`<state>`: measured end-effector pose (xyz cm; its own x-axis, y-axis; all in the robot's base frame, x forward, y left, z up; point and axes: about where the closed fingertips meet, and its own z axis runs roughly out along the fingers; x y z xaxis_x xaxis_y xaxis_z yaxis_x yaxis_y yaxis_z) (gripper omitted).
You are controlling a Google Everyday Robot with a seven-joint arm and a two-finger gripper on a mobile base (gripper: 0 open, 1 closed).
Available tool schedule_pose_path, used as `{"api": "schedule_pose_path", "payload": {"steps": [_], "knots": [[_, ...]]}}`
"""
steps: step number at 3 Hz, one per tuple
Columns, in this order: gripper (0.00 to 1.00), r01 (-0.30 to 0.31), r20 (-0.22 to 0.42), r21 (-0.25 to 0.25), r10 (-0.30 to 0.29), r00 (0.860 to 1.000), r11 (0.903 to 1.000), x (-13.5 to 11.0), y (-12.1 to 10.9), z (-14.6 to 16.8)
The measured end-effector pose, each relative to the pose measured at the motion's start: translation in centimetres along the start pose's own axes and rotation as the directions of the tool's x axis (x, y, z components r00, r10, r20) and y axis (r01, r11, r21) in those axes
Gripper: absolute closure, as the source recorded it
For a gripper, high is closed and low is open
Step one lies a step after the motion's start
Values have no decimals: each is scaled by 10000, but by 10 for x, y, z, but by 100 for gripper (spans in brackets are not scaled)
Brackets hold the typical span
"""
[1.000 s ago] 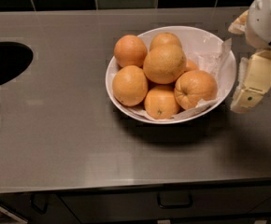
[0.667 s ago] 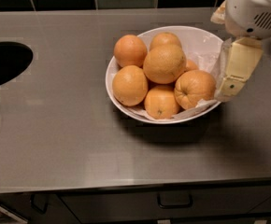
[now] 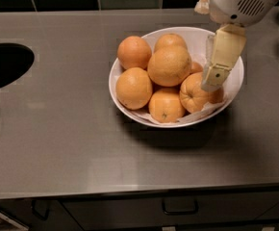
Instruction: Pick orange from white bowl
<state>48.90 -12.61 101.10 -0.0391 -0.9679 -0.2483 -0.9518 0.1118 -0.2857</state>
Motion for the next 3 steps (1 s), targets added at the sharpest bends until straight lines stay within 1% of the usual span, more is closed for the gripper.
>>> {"api": "schedule_pose_path", "payload": {"steps": [1, 3], "knots": [[0, 0, 0, 0, 0, 10000, 10000, 0, 0, 0], [2, 2, 366, 10, -2, 9993, 10000, -7, -6, 6]]}}
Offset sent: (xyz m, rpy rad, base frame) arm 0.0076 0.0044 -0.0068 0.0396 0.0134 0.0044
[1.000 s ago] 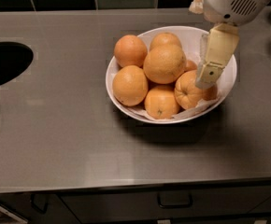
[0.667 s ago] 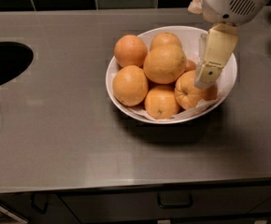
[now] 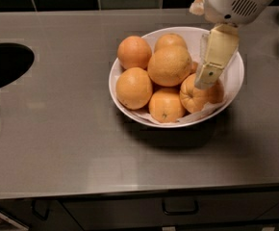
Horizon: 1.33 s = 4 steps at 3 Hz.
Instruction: Pick orange from white bowl
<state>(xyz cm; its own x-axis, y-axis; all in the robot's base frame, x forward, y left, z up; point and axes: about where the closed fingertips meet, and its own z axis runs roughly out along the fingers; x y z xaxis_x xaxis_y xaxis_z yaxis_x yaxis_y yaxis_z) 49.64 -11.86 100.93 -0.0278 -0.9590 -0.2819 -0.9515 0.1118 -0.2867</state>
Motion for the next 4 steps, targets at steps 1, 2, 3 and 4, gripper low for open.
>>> {"api": "schedule_pose_path", "payload": {"steps": [1, 2, 3, 4], "knots": [[10, 69, 216, -328, -62, 9997, 9994, -5, 1, 12], [10, 147, 350, -636, -125, 9993, 9979, -10, 0, 25], [14, 153, 429, -878, -116, 9990, 9960, -12, -1, 37], [14, 143, 436, -1058, -97, 9990, 9943, -13, -5, 48]]}}
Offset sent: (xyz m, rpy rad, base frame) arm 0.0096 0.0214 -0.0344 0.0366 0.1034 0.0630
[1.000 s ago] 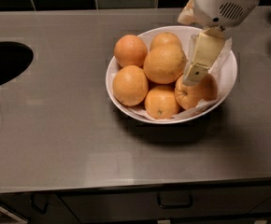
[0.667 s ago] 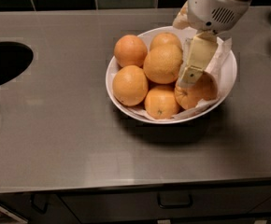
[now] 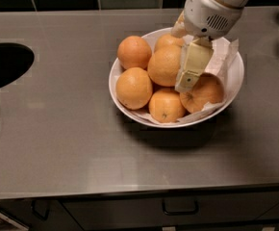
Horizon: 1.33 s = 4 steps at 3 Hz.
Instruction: Pick orange from white bowl
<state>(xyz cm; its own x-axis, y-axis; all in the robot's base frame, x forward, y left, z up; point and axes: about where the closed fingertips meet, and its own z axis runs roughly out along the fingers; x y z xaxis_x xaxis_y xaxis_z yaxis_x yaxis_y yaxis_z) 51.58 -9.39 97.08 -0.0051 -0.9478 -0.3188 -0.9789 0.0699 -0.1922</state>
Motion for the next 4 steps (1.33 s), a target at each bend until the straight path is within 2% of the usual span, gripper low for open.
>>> {"api": "schedule_pose_path", "payload": {"steps": [3, 4], "knots": [[25, -470, 56, 234, 469, 9989, 9986, 3, -8, 5], [24, -962, 134, 563, 956, 9953, 9938, 7, -9, 5]]}}
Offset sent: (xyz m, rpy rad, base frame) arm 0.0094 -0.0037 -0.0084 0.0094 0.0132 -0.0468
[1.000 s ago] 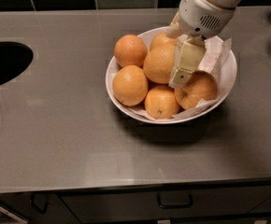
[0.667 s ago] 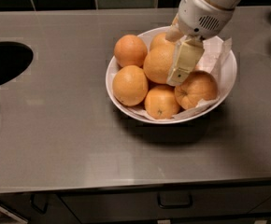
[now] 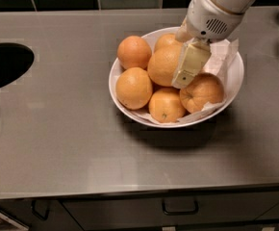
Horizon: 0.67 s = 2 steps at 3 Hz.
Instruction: Pick orange from white bowl
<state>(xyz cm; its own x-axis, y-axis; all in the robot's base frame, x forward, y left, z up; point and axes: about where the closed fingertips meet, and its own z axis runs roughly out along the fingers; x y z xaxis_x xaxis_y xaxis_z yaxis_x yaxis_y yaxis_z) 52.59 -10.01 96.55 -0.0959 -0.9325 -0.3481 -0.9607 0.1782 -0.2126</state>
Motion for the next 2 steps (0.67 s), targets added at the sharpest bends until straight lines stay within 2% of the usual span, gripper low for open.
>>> {"api": "schedule_pose_path", "payload": {"steps": [1, 2], "knots": [[24, 108, 115, -269, -105, 9999, 9996, -10, -4, 14], [25, 108, 115, -269, -105, 9999, 9996, -11, -5, 11]]}}
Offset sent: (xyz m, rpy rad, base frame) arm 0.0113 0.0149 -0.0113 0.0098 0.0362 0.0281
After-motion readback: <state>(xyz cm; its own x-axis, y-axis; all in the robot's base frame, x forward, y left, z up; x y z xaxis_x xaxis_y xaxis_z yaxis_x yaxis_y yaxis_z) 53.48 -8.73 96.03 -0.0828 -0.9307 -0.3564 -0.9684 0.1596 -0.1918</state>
